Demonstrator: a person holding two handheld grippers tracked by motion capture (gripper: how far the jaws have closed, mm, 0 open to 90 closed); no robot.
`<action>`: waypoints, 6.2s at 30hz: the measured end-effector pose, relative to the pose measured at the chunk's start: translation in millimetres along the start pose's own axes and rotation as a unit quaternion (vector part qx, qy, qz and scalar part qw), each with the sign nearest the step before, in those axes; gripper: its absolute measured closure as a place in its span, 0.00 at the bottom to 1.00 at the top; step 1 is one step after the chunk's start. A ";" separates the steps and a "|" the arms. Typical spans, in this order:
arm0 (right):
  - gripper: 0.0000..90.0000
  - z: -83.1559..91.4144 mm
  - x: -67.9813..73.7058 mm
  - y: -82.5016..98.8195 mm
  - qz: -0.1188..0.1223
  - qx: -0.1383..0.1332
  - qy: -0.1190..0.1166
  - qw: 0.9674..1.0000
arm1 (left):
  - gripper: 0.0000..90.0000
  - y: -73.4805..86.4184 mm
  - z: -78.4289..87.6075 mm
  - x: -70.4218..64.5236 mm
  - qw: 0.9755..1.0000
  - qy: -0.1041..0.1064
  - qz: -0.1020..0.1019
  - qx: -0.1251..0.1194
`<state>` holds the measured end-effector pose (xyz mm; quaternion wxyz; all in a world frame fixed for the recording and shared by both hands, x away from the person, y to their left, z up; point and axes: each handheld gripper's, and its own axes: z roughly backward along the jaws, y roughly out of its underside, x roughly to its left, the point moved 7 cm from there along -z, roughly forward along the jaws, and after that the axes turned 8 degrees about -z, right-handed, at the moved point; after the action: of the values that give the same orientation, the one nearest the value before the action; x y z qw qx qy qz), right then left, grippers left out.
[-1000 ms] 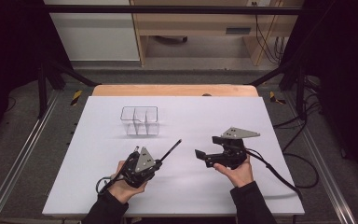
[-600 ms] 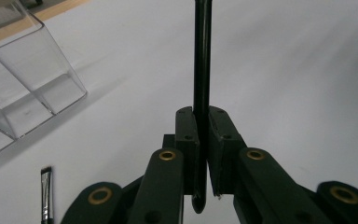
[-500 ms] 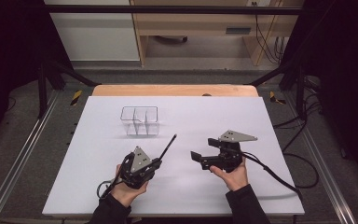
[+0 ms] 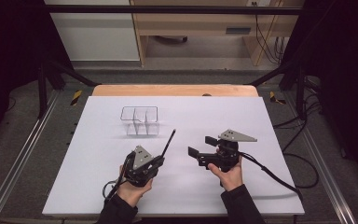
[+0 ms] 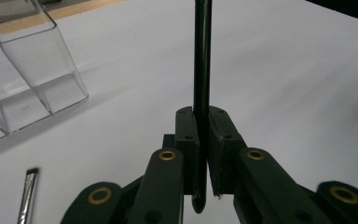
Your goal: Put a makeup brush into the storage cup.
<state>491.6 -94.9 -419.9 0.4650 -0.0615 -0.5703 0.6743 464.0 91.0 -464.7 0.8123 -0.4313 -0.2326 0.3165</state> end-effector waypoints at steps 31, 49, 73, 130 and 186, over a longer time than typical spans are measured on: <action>0.24 -26.9 17.9 3.9 -0.034 -0.010 -0.025 0.999 | 0.92 -9.1 -15.8 -20.2 0.999 -0.009 0.027 -0.020; 0.51 -37.1 19.2 11.2 -0.069 -0.005 -0.032 0.997 | 0.92 -5.7 -21.8 -34.4 1.000 0.001 0.020 -0.009; 0.92 -35.2 22.7 8.2 -0.089 -0.017 -0.047 0.995 | 0.92 -6.1 -21.6 -37.8 1.000 0.005 0.025 -0.014; 0.94 -24.0 34.5 11.2 -0.033 -0.016 -0.092 0.995 | 0.91 -44.4 -13.7 -36.1 0.999 0.023 0.012 -0.030; 0.05 29.6 -32.8 14.1 0.059 0.005 0.079 0.995 | 0.91 -20.3 51.2 55.0 0.997 -0.035 0.041 -0.055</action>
<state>484.0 -137.7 -436.1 0.4686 -0.1460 -0.5238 0.6962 475.1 150.0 -415.0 0.7650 -0.4728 -0.2604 0.3513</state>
